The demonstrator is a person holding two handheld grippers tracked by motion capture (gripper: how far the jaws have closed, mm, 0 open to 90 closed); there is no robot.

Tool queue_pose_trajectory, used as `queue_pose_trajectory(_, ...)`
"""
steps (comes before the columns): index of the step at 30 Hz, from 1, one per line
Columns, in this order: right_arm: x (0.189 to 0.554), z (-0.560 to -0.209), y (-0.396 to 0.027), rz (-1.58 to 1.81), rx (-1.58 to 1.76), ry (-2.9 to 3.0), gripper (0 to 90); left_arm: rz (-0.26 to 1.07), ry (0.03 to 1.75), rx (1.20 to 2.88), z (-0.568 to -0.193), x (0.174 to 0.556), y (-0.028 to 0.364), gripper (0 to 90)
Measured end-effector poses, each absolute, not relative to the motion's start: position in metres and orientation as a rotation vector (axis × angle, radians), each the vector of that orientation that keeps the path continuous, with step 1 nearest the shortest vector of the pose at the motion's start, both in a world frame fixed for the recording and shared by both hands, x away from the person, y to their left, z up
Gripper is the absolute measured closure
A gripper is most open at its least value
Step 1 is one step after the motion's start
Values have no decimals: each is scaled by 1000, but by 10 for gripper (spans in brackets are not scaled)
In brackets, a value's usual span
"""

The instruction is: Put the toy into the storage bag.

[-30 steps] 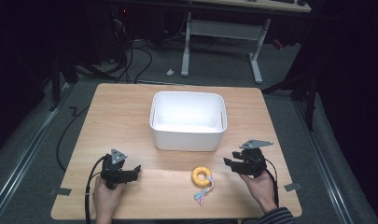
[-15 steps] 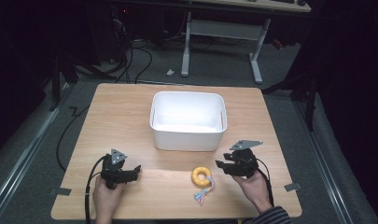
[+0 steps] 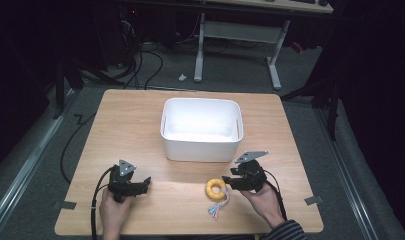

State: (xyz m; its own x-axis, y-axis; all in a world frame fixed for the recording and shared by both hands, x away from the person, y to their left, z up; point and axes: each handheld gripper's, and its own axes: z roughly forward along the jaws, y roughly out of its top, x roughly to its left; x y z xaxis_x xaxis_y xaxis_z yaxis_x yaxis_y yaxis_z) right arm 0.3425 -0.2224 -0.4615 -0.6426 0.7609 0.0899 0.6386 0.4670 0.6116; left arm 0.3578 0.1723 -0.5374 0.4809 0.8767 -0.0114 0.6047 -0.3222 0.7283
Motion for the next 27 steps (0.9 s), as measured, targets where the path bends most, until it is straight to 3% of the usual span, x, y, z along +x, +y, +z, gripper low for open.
queue_pose_trajectory(27, 357, -498, -190, 666, 1209, 2672, 553, 513, 1219, 2049, -537, 358, 172, 144)
